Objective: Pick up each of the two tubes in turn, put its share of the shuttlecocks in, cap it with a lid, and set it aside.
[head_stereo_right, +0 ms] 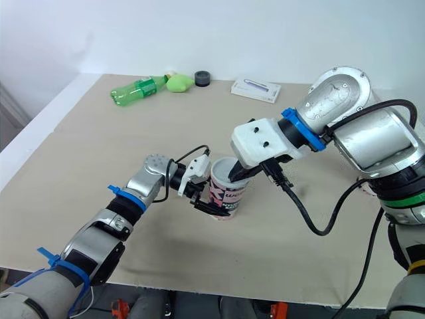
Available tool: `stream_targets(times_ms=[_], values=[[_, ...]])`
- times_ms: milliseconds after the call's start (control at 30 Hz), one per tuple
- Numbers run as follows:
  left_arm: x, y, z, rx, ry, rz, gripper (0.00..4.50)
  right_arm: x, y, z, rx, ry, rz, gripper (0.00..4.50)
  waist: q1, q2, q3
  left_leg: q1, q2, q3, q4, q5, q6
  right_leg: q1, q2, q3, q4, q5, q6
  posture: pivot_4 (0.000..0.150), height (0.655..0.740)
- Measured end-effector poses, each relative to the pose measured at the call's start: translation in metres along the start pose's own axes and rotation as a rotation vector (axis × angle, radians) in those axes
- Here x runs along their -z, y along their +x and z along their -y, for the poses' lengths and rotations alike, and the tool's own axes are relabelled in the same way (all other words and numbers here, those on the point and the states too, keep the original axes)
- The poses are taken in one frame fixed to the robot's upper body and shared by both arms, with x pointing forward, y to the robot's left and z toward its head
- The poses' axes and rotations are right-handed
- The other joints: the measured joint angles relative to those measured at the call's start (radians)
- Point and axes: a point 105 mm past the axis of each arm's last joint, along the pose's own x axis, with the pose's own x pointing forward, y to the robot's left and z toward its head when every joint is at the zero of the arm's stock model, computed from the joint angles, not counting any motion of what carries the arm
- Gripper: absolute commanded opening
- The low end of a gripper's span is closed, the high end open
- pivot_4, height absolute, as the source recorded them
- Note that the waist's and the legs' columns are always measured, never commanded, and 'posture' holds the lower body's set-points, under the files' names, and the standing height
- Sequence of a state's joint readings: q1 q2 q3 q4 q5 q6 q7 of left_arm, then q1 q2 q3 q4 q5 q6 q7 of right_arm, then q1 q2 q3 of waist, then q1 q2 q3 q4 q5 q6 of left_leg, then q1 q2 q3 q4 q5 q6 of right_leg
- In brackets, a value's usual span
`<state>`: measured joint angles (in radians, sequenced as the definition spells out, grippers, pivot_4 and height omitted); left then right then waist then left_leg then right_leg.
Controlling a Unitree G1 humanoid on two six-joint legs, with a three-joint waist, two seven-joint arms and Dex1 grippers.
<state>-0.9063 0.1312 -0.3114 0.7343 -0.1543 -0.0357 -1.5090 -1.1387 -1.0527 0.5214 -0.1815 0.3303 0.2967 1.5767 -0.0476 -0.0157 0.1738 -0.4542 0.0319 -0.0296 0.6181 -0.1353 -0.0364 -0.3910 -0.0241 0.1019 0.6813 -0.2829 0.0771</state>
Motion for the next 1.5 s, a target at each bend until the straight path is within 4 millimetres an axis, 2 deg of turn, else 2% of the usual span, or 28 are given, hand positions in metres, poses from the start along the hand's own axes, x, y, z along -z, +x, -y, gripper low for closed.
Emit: stream_targets(times_ms=[400, 667, 767, 833, 900, 967, 1000, 1033, 1100, 1167, 1200, 1233, 1367, 1400, 1467, 1500], values=[[0.0, 0.001, 0.0, -0.008, -0.005, -0.003, 3.36, 0.005, 0.006, -0.002, -0.012, -0.059, -0.03, 0.06, 0.0, -0.001, -0.001, 0.003, 0.0, 0.0, 0.0, 0.0, 0.0, 0.003, 0.0, 0.0, 0.0, 0.0, 0.0, 0.15, 0.7294], [0.004, 0.0, -0.001, -0.025, -0.035, -0.004, 3.36, 0.007, 0.008, -0.001, 0.005, -0.108, -0.071, 0.06, -0.001, -0.004, -0.003, 0.013, 0.001, 0.001, -0.001, 0.0, -0.001, 0.008, 0.0, 0.0, 0.0, -0.003, -0.007, 0.15, 0.7294], [0.003, -0.003, 0.0, -0.037, -0.04, 0.02, 3.36, 0.003, 0.006, 0.005, 0.025, 0.032, 0.054, 0.06, -0.003, -0.004, -0.002, 0.012, 0.003, 0.003, -0.001, 0.0, -0.001, 0.008, 0.0, 0.0, 0.0, -0.002, -0.009, 0.15, 0.7294], [0.002, -0.003, 0.0, -0.035, -0.04, 0.028, 3.36, -0.003, 0.006, 0.006, 0.018, 0.064, 0.118, 0.06, -0.003, -0.003, -0.001, 0.011, 0.003, 0.003, -0.002, 0.0, -0.001, 0.007, 0.0, 0.0, 0.0, -0.002, -0.009, 0.15, 0.7294], [0.0, -0.002, 0.001, -0.028, -0.035, 0.042, 3.36, -0.01, -0.003, 0.008, 0.036, 0.12, 0.209, 0.06, 0.0, -0.002, 0.0, 0.006, 0.001, 0.002, -0.002, 0.0, 0.0, 0.003, 0.0, 0.0, 0.0, 0.001, -0.007, 0.15, 0.7294], [-0.002, -0.001, 0.003, -0.025, -0.037, 0.069, 3.36, -0.01, -0.031, 0.009, 0.122, 0.183, 0.245, 0.06, 0.003, -0.001, 0.0, -0.002, 0.0, -0.001, -0.002, -0.001, 0.0, -0.002, 0.0, 0.0, 0.0, 0.001, -0.007, 0.15, 0.7294], [-0.002, -0.001, 0.003, -0.026, -0.039, 0.072, 3.36, -0.01, -0.033, 0.009, 0.128, 0.185, 0.246, 0.06, 0.003, -0.001, 0.0, -0.003, -0.001, -0.002, -0.002, -0.001, 0.0, -0.003, 0.0, 0.0, 0.0, 0.001, -0.007, 0.15, 0.7294], [-0.002, -0.002, 0.003, -0.028, -0.04, 0.081, 3.36, -0.007, -0.046, 0.006, 0.175, 0.21, 0.243, 0.06, 0.004, -0.002, 0.0, -0.004, -0.001, -0.002, -0.002, -0.002, 0.0, -0.003, 0.0, 0.0, 0.0, 0.0, -0.006, 0.15, 0.7294], [-0.002, -0.002, 0.003, -0.026, -0.037, 0.081, 3.36, 0.0, -0.051, 0.0, 0.198, 0.247, 0.236, 0.06, 0.005, -0.002, 0.0, -0.005, -0.002, -0.002, -0.002, -0.003, 0.0, -0.004, 0.0, 0.0, 0.0, 0.0, -0.006, 0.15, 0.7294], [-0.001, -0.001, 0.003, -0.029, -0.013, 0.081, 3.36, 0.017, -0.048, -0.018, 0.219, 0.345, 0.222, 0.06, 0.01, -0.002, 0.0, -0.006, -0.002, -0.003, -0.002, -0.003, 0.0, -0.004, 0.0, 0.0, 0.0, -0.001, -0.005, 0.15, 0.7294], [-0.001, -0.001, 0.003, -0.033, 0.001, 0.079, 4.12, 0.023, -0.047, -0.025, 0.235, 0.386, 0.221, 0.0, 0.01, -0.002, 0.0, -0.006, -0.002, -0.003, -0.001, -0.003, 0.0, -0.004, 0.0, 0.0, 0.0, -0.001, -0.005, 0.15, 0.7294], [0.001, -0.002, 0.003, -0.039, 0.008, 0.069, 4.45, 0.027, -0.046, -0.029, 0.248, 0.414, 0.22, 0.0, 0.01, 0.0, 0.001, -0.006, -0.002, -0.002, -0.001, -0.003, 0.0, -0.004, 0.0, 0.0, 0.0, -0.001, -0.005, 0.15, 0.7294], [0.009, -0.002, 0.003, -0.049, -0.011, 0.055, 4.5, 0.03, -0.051, -0.04, 0.328, 0.458, 0.203, 1.2, 0.003, 0.001, 0.001, -0.006, -0.001, -0.002, 0.0, -0.001, 0.001, -0.005, 0.0, 0.0, 0.0, -0.001, -0.002, 0.15, 0.7294], [0.008, -0.002, 0.003, -0.048, -0.008, 0.056, 4.5, 0.03, -0.051, -0.041, 0.334, 0.463, 0.203, 1.94, 0.003, 0.001, 0.001, -0.005, -0.001, -0.001, 0.0, -0.001, 0.001, -0.005, 0.0, 0.0, 0.0, -0.001, -0.001, 0.15, 0.7294], [0.008, -0.002, 0.003, -0.048, -0.005, 0.058, 4.5, 0.032, -0.05, -0.044, 0.346, 0.478, 0.202, 2.52, 0.002, 0.002, 0.001, -0.005, -0.001, -0.001, 0.0, -0.001, 0.001, -0.004, 0.0, 0.001, 0.0, 0.0, 0.0, 0.15, 0.7294], [0.007, -0.002, 0.003, -0.044, 0.001, 0.059, 4.5, 0.034, -0.048, -0.048, 0.352, 0.502, 0.205, 3.01, 0.001, 0.002, 0.001, -0.005, -0.001, 0.0, 0.0, 0.0, 0.001, -0.005, 0.0, 0.001, 0.0, 0.0, 0.001, 0.15, 0.7294]])
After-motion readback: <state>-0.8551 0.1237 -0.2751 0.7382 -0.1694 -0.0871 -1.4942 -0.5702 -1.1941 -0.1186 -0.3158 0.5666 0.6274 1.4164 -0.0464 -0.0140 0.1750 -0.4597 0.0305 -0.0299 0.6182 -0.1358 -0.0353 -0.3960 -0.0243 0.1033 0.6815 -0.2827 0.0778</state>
